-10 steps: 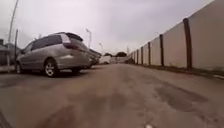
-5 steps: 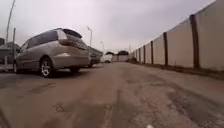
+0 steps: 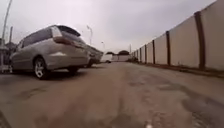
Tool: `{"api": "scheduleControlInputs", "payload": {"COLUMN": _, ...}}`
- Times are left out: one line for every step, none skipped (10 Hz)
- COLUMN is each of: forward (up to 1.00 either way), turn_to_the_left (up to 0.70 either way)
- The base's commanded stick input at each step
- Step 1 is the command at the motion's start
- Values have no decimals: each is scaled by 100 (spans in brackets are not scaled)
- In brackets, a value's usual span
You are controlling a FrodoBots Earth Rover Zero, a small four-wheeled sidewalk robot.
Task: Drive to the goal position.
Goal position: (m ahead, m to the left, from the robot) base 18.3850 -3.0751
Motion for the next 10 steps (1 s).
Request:
{"api": "scheduleControlInputs", "payload": {"forward": 85, "turn_to_the_left": 1}}
{"api": "scheduleControlInputs", "payload": {"forward": 85, "turn_to_the_left": 1}}
{"api": "scheduleControlInputs", "payload": {"forward": 85, "turn_to_the_left": 1}}
{"api": "scheduleControlInputs", "payload": {"forward": 85, "turn_to_the_left": 1}}
{"api": "scheduleControlInputs", "payload": {"forward": 85, "turn_to_the_left": 1}}
{"api": "scheduleControlInputs", "payload": {"forward": 85, "turn_to_the_left": 1}}
{"api": "scheduleControlInputs", "payload": {"forward": 85, "turn_to_the_left": 1}}
{"api": "scheduleControlInputs", "payload": {"forward": 85, "turn_to_the_left": 1}}
{"api": "scheduleControlInputs", "payload": {"forward": 85, "turn_to_the_left": 1}}
{"api": "scheduleControlInputs", "payload": {"forward": 85, "turn_to_the_left": 1}}
